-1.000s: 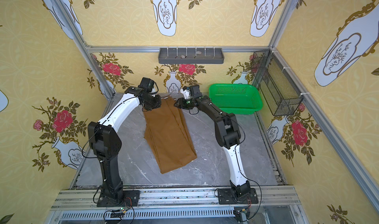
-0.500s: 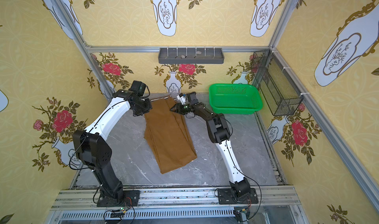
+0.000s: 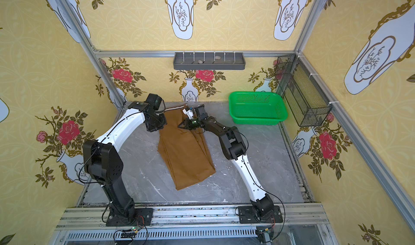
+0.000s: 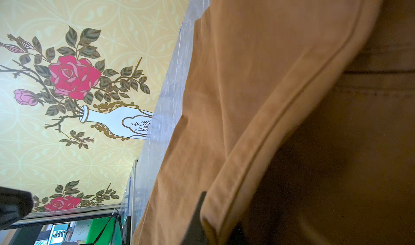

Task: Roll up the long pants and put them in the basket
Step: Fold the long pant at the center of the board.

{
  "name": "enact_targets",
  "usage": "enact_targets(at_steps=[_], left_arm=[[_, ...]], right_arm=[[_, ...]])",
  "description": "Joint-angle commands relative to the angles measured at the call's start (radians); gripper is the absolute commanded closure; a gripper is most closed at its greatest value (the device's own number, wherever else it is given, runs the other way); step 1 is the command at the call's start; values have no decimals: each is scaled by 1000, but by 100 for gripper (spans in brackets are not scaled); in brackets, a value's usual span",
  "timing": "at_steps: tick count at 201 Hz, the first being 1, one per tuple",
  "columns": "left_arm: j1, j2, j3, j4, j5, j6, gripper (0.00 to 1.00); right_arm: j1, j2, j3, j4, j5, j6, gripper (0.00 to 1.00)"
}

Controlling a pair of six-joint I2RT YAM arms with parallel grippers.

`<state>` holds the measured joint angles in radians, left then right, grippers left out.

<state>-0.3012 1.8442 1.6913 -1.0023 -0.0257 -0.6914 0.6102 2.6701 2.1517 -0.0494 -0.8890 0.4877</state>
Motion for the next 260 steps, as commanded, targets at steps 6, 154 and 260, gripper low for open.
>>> enact_targets(at_steps=[6, 154, 260], left_arm=[[1, 2, -17, -4, 13, -18, 100], [1, 35, -70, -32, -14, -53, 100], [4, 25, -81, -70, -25, -53, 100]], right_arm=[[2, -20, -15, -35, 56, -38, 100], [-56, -46, -54, 155, 118, 123, 86], [-78, 132, 104, 317, 106, 239, 19]])
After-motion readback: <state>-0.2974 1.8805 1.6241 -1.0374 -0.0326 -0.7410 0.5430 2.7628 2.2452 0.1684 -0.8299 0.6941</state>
